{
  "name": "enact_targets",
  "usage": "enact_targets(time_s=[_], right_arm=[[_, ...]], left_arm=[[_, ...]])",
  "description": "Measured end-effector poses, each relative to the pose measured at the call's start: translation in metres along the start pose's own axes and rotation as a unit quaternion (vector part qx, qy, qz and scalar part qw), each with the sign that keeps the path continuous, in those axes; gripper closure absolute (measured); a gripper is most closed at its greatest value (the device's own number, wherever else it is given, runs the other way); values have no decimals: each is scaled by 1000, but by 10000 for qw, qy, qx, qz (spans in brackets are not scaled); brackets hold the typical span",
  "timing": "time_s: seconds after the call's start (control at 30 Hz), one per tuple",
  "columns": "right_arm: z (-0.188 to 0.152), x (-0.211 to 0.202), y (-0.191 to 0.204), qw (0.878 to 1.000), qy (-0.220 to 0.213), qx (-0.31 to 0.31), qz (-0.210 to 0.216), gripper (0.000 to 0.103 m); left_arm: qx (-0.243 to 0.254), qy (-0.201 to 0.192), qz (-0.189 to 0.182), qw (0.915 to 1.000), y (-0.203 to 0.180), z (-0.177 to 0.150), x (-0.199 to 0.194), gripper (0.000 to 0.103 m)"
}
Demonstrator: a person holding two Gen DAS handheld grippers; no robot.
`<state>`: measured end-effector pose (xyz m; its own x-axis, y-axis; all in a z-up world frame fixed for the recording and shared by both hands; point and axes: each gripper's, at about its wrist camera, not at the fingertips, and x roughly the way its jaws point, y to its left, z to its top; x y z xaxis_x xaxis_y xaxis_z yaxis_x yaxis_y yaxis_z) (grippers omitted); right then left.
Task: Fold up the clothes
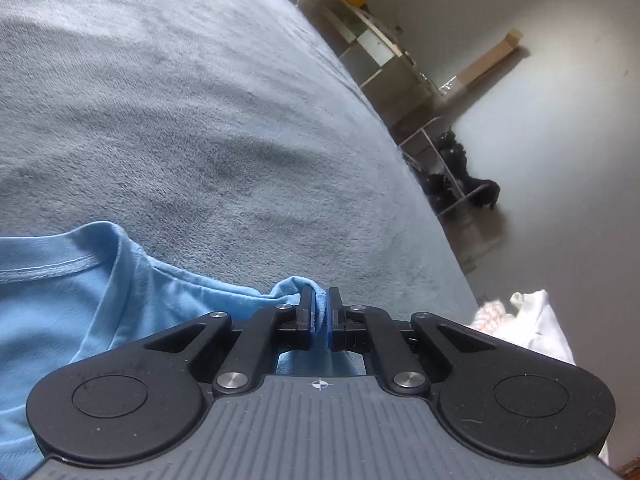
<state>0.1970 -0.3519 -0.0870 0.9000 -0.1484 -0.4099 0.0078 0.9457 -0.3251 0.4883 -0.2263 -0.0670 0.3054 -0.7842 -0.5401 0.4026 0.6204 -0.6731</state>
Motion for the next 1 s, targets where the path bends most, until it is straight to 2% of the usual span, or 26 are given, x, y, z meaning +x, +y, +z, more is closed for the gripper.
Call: enact_targets(time_s=[0.23,0.33,0.43,0.57,0.73,0.8,0.93,1.0], right_arm=[[-1,-3,0,9998,197,61,-55,95],[-2,-4,0,9996,257,86,-35,95],[-3,-5,-2,9994,312,155,0,95],[-1,-5,-3,9992,337,218,6,91],[-2,-5,-7,9990,359,284,23,87],[-2,-4,-8,9988,369,307,38,87],[-2,-1,-12,9987,378,345,51,84],[-2,0,-14,9985,381,380,29,78]], left_arm=[[236,112,213,9994,3,-3,34,100],[382,165,314,9986,1,-4,39,96],[102,291,221,9993,5,4,37,92],[-121,76,329,9994,6,16,23,60],[-332,-298,570,9974,11,27,3,58],[-211,-401,673,9967,7,27,-10,58],[247,-399,652,9968,-8,5,-46,58],[332,-414,571,9970,-15,-9,-61,58]])
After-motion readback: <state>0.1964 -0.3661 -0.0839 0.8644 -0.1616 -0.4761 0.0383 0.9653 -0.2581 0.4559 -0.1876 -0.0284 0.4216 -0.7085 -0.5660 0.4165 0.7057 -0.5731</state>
